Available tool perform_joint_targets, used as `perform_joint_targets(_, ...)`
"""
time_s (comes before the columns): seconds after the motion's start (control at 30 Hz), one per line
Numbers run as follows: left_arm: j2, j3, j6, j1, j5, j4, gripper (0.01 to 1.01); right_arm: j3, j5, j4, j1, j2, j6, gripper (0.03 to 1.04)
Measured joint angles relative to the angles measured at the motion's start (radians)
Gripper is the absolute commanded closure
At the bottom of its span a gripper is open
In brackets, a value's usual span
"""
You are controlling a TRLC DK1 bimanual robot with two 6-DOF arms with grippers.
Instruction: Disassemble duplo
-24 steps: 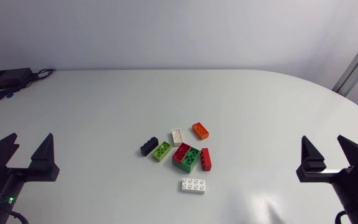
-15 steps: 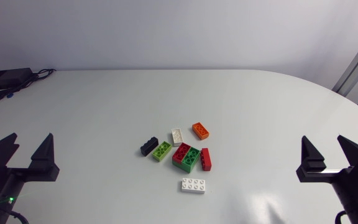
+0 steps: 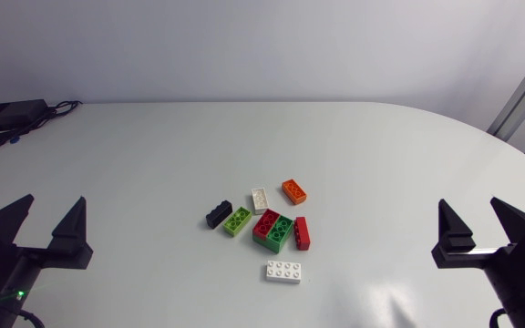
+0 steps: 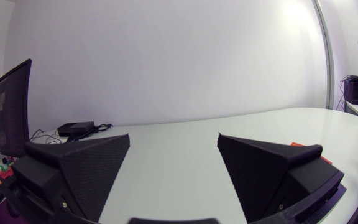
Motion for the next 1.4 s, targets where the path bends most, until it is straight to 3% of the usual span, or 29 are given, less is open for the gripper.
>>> perform_joint_targets(0.17, 0.002, 0.061, 0.000, -0.059, 0.003, -0.082, 0.067, 0.028, -0.008, -0.053, 0.033, 0.002, 0.000, 0.06)
perform_joint_targets(0.33, 0.105, 0.177, 0.000, -0.093, 0.003, -0.090, 0.075, 0.134, -0.011, -0.081, 0.093, 0.100, 0.010, 0.06)
perform_joint_targets(0.57, 0.429, 0.347, -0.008, -0.103, 0.003, -0.131, 0.185, 0.304, -0.011, -0.087, 0.165, 0.371, 0.040, 0.06)
perform_joint_targets(0.67, 0.613, 0.443, -0.008, -0.115, 0.005, -0.166, 0.280, 0.359, -0.016, -0.117, 0.196, 0.489, 0.078, 0.06)
perform_joint_targets(0.93, 1.031, 0.635, -0.014, -0.121, 0.175, -0.167, 0.277, 0.519, -0.171, -0.171, 0.202, 0.825, 0.109, 0.06)
perform_joint_targets(1.07, 1.178, 0.705, 0.114, -0.157, 0.209, -0.173, 0.259, 0.551, -0.238, -0.171, 0.202, 0.958, 0.108, 0.06)
perform_joint_targets(1.23, 1.291, 0.749, 0.246, -0.270, 0.177, -0.177, 0.108, 0.588, -0.320, -0.182, 0.225, 1.095, 0.107, 0.06)
perform_joint_targets(1.4, 1.367, 0.782, 0.369, -0.335, 0.238, -0.198, 0.108, 0.645, -0.374, -0.234, 0.283, 1.188, 0.021, 0.06)
